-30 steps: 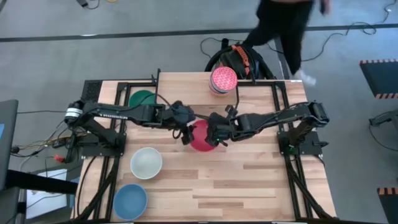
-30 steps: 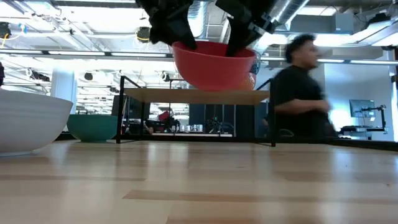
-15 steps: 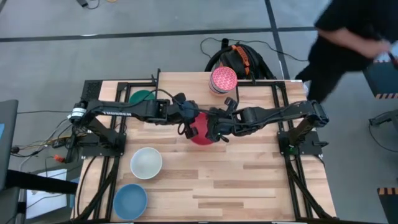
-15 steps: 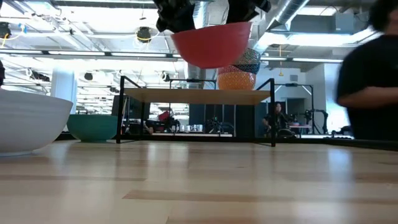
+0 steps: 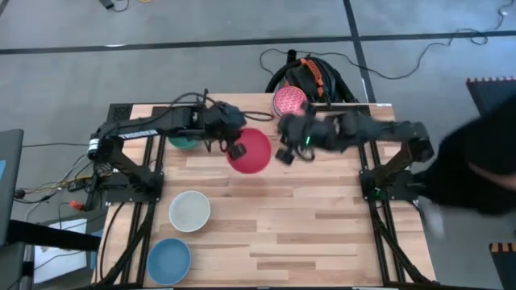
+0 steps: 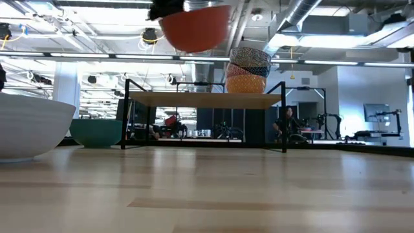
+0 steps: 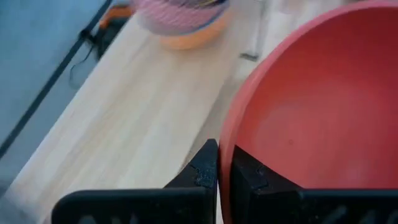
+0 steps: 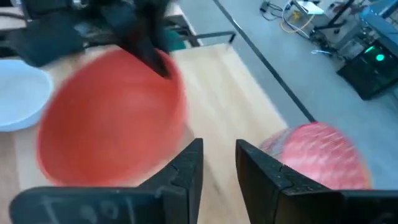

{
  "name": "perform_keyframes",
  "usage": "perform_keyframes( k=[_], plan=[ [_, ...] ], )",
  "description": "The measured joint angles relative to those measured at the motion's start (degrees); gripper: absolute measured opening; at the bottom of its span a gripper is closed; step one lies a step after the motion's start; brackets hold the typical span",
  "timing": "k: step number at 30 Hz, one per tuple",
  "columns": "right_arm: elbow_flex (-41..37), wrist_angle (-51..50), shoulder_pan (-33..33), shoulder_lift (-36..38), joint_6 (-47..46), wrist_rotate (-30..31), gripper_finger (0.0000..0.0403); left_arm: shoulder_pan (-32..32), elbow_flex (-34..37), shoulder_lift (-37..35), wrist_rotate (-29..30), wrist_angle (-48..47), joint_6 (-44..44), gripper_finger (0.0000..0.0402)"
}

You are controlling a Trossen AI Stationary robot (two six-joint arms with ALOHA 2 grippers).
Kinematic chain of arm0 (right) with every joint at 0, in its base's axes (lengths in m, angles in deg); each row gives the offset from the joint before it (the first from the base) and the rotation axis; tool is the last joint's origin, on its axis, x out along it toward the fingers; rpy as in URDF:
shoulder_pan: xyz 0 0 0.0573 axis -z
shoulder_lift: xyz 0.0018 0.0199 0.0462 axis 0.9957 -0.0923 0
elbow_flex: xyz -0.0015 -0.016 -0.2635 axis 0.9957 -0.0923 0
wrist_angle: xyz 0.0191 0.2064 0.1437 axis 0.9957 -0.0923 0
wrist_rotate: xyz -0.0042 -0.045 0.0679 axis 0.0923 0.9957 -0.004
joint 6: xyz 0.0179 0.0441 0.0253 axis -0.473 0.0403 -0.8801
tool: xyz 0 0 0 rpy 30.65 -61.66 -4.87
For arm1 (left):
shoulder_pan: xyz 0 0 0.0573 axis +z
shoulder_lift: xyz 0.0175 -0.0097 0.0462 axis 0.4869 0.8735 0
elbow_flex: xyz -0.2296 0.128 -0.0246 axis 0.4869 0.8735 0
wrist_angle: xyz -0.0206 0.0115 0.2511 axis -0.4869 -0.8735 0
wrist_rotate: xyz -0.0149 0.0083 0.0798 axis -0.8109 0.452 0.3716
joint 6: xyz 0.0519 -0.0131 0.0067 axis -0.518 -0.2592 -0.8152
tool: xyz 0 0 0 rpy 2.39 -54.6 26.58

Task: Place and stack bowls onto a shelf
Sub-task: Put the orange bowl on the shelf

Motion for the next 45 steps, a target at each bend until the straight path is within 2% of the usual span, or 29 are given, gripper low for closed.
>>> perform_keyframes(
  k=[7, 11, 15, 19, 22, 26, 31, 34, 39, 45],
  plan=[
    [2.7, 3.3, 12.4, 3.6, 3.3, -23.6, 0.0123, 1.4, 1.2, -4.2, 6.6, -4.4, 7.4, 0.0],
    [2.6, 2.6, 15.6, 3.9, 3.5, -30.7, 0.0122, 1.7, 1.1, -5.4, 8.1, -8.4, 10.3, 0.0],
    [2.6, -0.1, 15.6, 3.6, 4.0, -32.1, 0.0122, 5.1, 1.2, -5.3, 8.1, -10.3, 10.4, 0.0],
    [2.3, -3.1, 14.0, 3.0, 2.8, -32.0, 0.0122, 11.3, 1.2, -5.2, 2.3, -9.5, 6.9, 0.0],
    [1.1, -1.5, 12.9, 3.1, 1.0, -30.8, 0.0123, 16.2, 1.2, -5.2, -2.1, -7.4, 4.3, 0.0],
    [0.2, -1.9, 12.8, 3.0, -1.1, -28.0, 0.0123, 22.6, 1.2, -5.2, -5.2, -5.1, -0.6, 0.0],
    [-0.6, -1.4, 14.0, 3.0, -3.5, -26.0, 0.0123, 29.7, 1.2, -1.5, -9.9, -4.3, -3.8, 0.0],
    [-0.5, -0.7, 14.6, 2.4, -5.3, -25.6, 0.0123, 32.4, 1.2, 1.6, -10.9, -2.0, -4.1, 0.0],
    [-0.4, -0.7, 14.2, 1.7, -6.7, -25.6, 0.0123, 35.1, 1.2, 5.4, -16.6, 0.3, -3.4, 0.0],
    [-0.5, -1.8, 13.8, -0.1, -9.4, -23.1, 0.0123, 36.7, 1.2, 7.3, -18.4, 1.1, -2.7, 0.0]
  ],
)
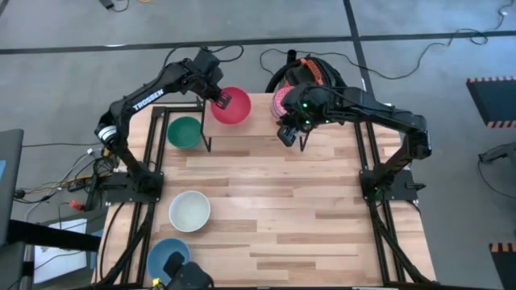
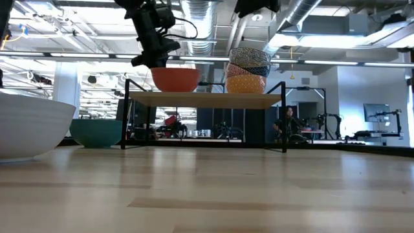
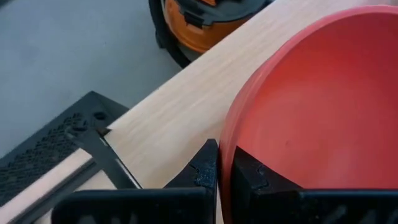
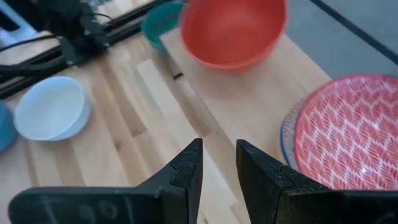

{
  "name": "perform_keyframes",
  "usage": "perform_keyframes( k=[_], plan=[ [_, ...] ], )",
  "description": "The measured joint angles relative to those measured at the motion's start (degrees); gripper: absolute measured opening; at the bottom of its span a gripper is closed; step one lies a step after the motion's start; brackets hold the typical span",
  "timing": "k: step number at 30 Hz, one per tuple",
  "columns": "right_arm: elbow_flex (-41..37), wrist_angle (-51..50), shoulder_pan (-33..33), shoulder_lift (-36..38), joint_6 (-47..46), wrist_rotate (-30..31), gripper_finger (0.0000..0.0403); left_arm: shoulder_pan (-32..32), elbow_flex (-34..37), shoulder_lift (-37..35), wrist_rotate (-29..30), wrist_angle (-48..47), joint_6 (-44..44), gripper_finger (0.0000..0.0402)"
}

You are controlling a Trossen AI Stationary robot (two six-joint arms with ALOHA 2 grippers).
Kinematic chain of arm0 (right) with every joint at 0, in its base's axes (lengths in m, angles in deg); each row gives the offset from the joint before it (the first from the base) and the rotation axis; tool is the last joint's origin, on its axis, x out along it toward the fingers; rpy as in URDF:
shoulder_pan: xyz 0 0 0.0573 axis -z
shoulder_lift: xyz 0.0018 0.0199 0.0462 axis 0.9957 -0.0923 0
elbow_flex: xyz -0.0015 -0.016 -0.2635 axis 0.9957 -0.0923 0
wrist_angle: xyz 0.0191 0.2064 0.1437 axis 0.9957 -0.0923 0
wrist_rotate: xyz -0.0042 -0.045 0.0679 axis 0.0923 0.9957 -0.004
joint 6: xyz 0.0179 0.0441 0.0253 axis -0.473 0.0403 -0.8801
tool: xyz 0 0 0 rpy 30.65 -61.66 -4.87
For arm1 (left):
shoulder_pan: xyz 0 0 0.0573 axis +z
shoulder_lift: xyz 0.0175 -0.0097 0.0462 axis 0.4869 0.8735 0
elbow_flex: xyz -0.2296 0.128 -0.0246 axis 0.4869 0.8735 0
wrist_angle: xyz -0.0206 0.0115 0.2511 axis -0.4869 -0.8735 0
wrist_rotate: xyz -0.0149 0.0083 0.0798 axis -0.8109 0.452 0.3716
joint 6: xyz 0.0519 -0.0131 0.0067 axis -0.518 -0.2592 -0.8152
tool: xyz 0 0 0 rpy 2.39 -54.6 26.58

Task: Place and stack bowls onto a shelf
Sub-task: Put the orange bowl on the shelf, then stack the white bowl on top of the orange bowl on the shelf

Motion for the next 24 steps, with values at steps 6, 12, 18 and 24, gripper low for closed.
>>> perform_keyframes(
  k=[6, 12, 18, 24],
  plan=[
    [0.0, -0.3, -0.5, -1.9, -1.9, 0.2, 0.0123, 1.3, 0.0, 0.6, -1.2, 0.0, 0.1, 0.0026],
    [0.0, 0.2, -1.2, -4.9, -3.2, 0.1, 0.0123, 1.3, -0.5, 0.2, -1.2, 0.9, -0.6, 0.0096],
    [0.0, 1.0, -1.8, -8.5, -5.7, -0.2, 0.0123, 0.6, -1.0, -4.9, -1.1, 1.3, -3.8, 0.0155],
    [0.0, 5.7, -2.7, -12.4, -9.4, -2.9, 0.0123, -1.0, 1.9, -12.8, -1.2, 4.4, -7.6, 0.0171]
  ],
)
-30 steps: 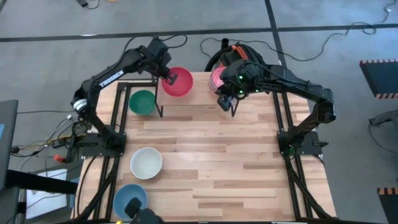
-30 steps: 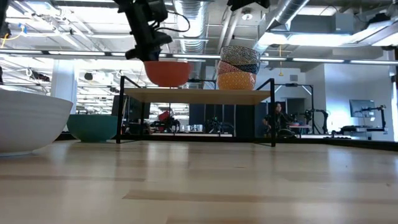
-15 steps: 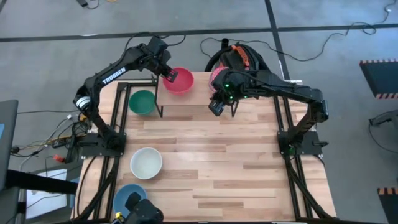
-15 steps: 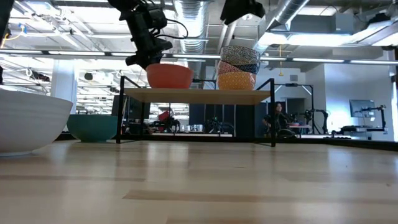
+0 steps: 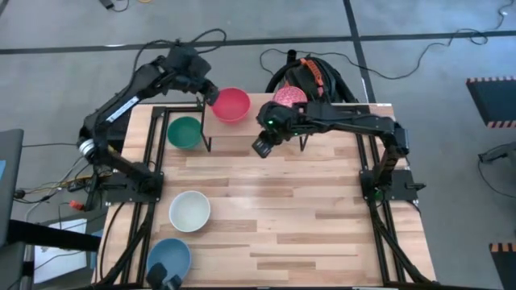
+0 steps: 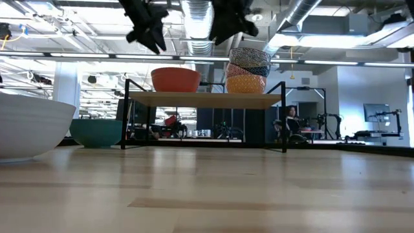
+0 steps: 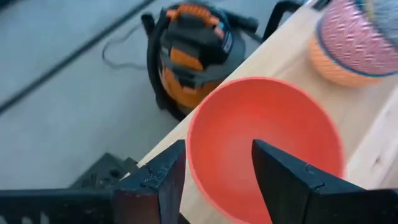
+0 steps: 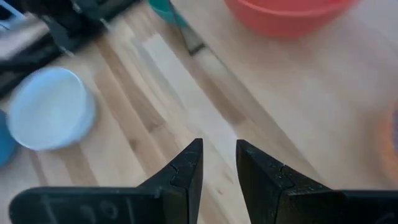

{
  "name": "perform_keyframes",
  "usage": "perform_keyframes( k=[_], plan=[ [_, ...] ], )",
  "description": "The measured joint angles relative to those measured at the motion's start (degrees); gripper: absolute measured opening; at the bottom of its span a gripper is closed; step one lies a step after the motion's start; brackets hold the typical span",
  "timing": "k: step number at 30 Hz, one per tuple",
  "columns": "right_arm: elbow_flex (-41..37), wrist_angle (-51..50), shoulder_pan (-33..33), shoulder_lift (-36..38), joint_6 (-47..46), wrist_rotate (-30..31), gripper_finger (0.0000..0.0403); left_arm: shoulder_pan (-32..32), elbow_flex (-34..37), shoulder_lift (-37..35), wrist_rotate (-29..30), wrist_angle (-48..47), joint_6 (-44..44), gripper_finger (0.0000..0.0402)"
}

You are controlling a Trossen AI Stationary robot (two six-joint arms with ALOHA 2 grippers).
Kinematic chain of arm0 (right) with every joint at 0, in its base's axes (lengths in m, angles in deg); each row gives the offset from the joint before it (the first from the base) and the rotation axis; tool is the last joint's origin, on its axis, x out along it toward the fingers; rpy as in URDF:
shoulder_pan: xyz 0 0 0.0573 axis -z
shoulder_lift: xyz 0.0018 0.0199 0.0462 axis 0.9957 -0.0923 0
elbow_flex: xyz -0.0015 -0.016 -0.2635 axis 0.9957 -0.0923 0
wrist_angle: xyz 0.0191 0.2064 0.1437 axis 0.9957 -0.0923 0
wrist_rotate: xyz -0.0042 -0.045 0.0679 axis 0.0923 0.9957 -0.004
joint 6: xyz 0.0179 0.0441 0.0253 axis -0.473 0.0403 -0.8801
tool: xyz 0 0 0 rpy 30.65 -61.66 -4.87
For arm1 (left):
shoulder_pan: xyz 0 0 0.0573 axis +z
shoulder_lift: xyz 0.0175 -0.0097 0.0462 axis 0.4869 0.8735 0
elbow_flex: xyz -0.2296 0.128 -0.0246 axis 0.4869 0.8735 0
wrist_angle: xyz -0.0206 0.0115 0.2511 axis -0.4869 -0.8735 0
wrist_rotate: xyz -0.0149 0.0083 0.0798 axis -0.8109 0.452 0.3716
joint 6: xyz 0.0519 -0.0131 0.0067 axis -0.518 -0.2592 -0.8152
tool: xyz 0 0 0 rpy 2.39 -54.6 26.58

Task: Place and stack bowls onto a shelf
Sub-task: Stack the white bowl on top of the orange bowl on the shelf

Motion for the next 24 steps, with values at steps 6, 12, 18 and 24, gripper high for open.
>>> perform_keyframes(
  k=[6, 12, 18, 24],
  plan=[
    [0.0, 8.2, -1.6, -4.7, -3.7, -2.6, 0.0123, -3.3, 12.9, -11.1, -3.3, 9.1, 1.2, 0.0167],
    [-0.1, 14.6, -3.6, -9.5, -11.7, -3.3, 0.0123, -8.1, 27.7, -23.0, -8.7, 17.3, 5.5, 0.0167],
    [0.0, 20.7, -4.9, -14.7, -14.9, -7.3, 0.0123, -11.6, 36.6, -31.3, -8.2, 18.6, 8.5, 0.0166],
    [0.0, 27.9, -5.8, -19.9, -15.1, -12.9, 0.0126, -14.3, 40.7, -36.4, -8.0, 18.2, 11.2, 0.0166]
  ],
)
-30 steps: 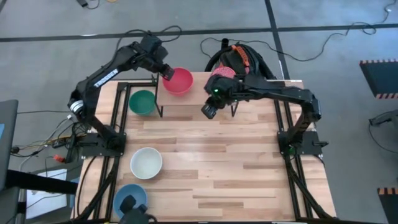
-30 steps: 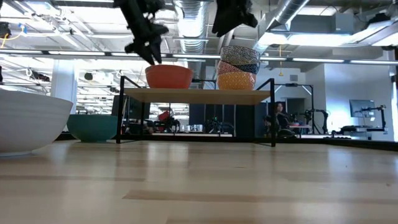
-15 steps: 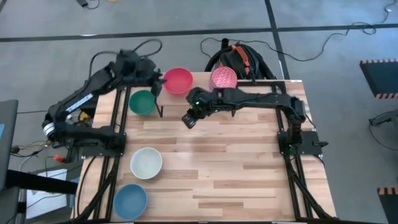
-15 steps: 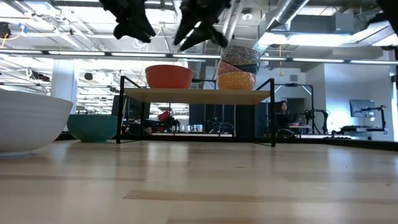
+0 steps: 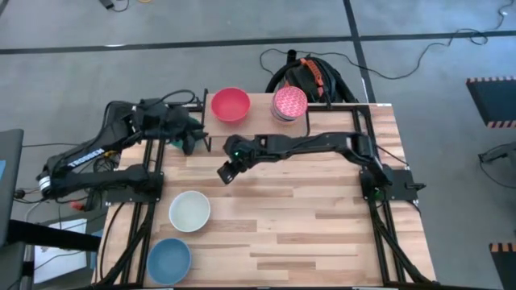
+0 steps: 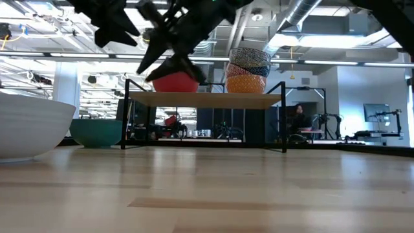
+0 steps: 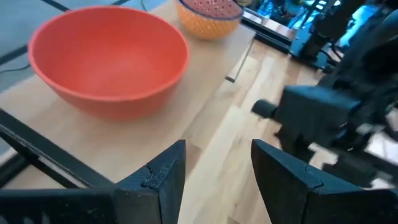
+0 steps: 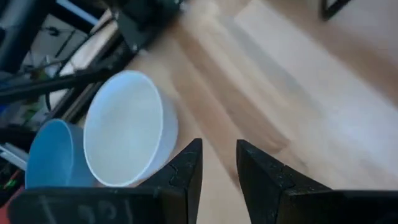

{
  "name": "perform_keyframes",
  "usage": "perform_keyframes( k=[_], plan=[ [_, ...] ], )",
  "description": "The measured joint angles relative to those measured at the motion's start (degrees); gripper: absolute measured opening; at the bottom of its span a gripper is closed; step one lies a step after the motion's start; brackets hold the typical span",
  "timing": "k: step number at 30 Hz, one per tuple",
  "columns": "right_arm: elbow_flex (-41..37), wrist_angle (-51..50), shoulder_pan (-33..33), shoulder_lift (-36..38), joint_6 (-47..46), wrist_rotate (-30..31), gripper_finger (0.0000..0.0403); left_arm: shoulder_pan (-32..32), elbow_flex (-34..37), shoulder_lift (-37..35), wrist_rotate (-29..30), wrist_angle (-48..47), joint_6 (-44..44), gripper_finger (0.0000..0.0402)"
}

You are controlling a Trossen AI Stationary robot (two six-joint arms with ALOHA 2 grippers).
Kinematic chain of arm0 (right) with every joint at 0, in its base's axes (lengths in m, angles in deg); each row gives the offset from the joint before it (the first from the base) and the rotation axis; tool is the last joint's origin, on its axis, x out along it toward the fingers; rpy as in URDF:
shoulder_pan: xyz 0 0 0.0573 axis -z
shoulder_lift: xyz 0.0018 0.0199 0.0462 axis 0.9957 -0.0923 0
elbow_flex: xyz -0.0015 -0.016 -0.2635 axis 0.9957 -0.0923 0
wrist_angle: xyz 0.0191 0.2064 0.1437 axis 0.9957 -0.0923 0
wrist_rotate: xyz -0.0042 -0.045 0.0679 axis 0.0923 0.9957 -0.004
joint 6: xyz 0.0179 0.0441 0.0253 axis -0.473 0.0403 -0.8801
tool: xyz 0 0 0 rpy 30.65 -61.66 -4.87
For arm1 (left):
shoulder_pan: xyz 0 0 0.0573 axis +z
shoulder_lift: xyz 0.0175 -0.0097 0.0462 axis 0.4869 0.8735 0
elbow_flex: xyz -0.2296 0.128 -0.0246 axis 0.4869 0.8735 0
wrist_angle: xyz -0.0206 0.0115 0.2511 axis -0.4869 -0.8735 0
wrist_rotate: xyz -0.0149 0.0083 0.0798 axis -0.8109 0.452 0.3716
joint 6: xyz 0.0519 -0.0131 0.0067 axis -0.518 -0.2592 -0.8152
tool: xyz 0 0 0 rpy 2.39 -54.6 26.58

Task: Place and stack bowls onto a shelf
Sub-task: Stack the white bowl on top of the orange bowl on the shelf

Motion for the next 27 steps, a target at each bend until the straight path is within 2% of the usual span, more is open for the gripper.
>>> perform_keyframes(
  k=[4, 9, 13, 18, 27],
  plan=[
    [0.0, 6.3, -0.5, -3.2, -0.8, -2.6, 0.0148, -1.9, 1.1, -2.2, 0.0, -2.1, 2.1, 0.0166],
    [0.2, 14.8, -0.6, -7.3, -2.9, -6.6, 0.0194, -3.9, 1.2, -4.4, 0.1, -5.6, 6.5, 0.0166],
    [2.2, 15.6, -1.5, -11.3, -3.2, -8.6, 0.0226, -5.8, 1.2, -5.7, 0.3, -9.7, 11.3, 0.0166],
    [5.6, 15.9, -3.0, -14.6, -2.5, -9.5, 0.0232, -9.6, 1.2, -5.8, 2.3, -14.0, 18.3, 0.0166],
    [11.1, 15.3, -4.9, -19.1, -2.9, -7.6, 0.023, -16.3, 1.2, -5.8, 8.3, -15.4, 23.8, 0.0166]
  ],
)
